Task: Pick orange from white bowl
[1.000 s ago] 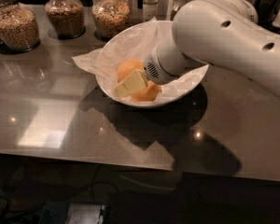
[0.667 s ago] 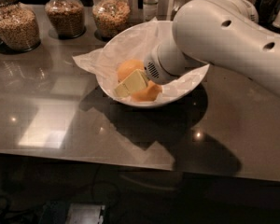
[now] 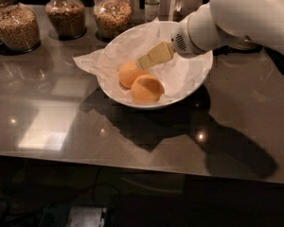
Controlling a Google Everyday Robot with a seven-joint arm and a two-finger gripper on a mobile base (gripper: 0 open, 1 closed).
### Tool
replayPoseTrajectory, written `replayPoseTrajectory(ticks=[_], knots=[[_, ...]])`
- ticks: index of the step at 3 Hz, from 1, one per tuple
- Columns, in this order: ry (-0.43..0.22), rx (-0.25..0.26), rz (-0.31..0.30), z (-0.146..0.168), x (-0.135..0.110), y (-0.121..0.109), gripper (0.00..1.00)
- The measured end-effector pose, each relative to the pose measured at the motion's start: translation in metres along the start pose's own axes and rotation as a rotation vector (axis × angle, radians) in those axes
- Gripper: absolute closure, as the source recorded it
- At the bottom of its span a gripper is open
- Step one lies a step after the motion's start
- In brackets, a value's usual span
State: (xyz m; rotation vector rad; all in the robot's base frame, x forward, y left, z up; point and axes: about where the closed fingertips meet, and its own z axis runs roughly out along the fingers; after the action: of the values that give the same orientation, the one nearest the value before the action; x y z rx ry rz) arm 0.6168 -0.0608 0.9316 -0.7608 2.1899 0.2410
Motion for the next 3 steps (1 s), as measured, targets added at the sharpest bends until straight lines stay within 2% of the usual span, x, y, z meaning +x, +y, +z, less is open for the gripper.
replayPoseTrajectory(ticks=[1, 2, 3], knots=[[-0.019, 0.003, -0.018, -0.0055, -0.0105, 0.0018, 0.19], [-0.019, 0.003, -0.017, -0.0055, -0.0102, 0.0020, 0.41], [-0.015, 0.002, -0.017, -0.0058, -0.0094, 0.0025, 0.32]])
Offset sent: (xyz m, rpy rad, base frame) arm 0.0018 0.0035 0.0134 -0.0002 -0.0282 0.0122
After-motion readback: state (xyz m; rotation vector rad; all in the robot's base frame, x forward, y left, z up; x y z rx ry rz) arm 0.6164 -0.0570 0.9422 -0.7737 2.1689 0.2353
